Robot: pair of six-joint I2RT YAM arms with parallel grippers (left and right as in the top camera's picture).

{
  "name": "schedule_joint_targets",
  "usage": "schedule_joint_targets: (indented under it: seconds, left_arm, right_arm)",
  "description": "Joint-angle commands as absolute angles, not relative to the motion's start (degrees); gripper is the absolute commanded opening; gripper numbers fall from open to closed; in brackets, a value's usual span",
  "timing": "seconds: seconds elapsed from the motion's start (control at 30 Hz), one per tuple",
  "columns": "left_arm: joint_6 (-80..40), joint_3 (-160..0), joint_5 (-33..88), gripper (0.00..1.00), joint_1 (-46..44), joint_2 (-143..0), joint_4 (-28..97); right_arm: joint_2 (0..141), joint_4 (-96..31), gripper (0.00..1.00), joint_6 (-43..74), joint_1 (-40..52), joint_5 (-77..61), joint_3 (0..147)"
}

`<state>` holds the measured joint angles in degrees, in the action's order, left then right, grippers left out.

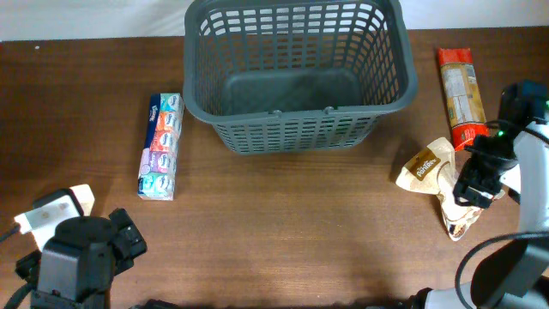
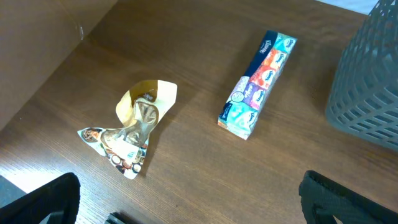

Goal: Pack container
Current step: 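Move the right gripper down toward the crumpled brown-and-white pouch, then lower the right gripper and close it on the rice pouch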

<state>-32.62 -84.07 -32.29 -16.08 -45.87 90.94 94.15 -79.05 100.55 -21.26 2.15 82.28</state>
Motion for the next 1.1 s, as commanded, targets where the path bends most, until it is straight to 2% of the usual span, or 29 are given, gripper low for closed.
schedule_joint_targets:
  seconds: [0.0,0.43,1.07]
  left_arm:
    - [-33.17,-83.77,-32.10,1.00,-15.81,-46.00,90.98]
    - [-33.17,-83.77,-32.10,1.00,-15.81,-46.00,90.98]
    - [-33.17,-83.77,-32.10,1.00,-15.81,-46.00,90.98]
  right_arm:
    - [94.26,-74.54,0.99,100.57,-21.58,9.10,80.07]
    - [96.68,-71.05,0.99,98.08,-21.52,10.55,80.03]
    - [101.54,-63.18,0.99,103.39,-21.52,5.13,80.03]
